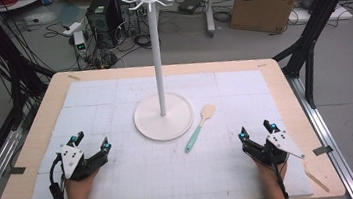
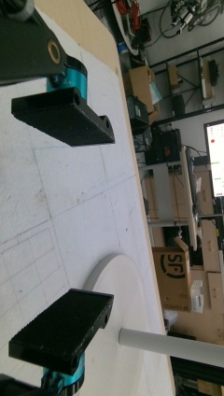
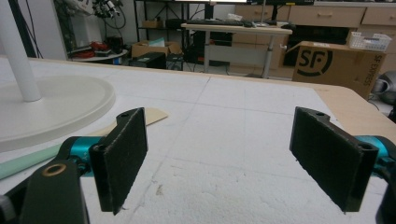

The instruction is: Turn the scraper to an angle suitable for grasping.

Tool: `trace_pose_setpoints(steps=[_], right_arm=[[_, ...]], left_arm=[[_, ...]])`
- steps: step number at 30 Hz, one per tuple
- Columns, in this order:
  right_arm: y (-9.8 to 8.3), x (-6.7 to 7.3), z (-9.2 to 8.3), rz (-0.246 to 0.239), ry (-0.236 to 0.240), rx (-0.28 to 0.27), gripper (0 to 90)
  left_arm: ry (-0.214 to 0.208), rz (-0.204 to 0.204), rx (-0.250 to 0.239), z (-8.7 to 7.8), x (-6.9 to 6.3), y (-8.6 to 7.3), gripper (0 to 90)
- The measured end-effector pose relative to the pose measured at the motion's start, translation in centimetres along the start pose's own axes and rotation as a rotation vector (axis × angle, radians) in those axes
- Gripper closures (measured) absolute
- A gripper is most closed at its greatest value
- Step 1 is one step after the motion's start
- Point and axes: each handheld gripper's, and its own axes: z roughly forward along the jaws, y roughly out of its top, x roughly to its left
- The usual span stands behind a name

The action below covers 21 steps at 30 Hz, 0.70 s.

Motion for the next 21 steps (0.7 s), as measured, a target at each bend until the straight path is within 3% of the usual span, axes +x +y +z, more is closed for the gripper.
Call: trace_pose_setpoints(steps=[10,21], right_arm=[[-0.06,-0.35,-0.14,0.048,-0.013,-0.019,18.4],[-0.05,-0.28,-0.11,0.032,-0.01,-0.018,18.4]], left_arm=[[0.006,-0.011,0.003,0.06,0.06,0.01,21.4],[0.007,-0.009,0.001,0.04,0.03,0.0,21.5]])
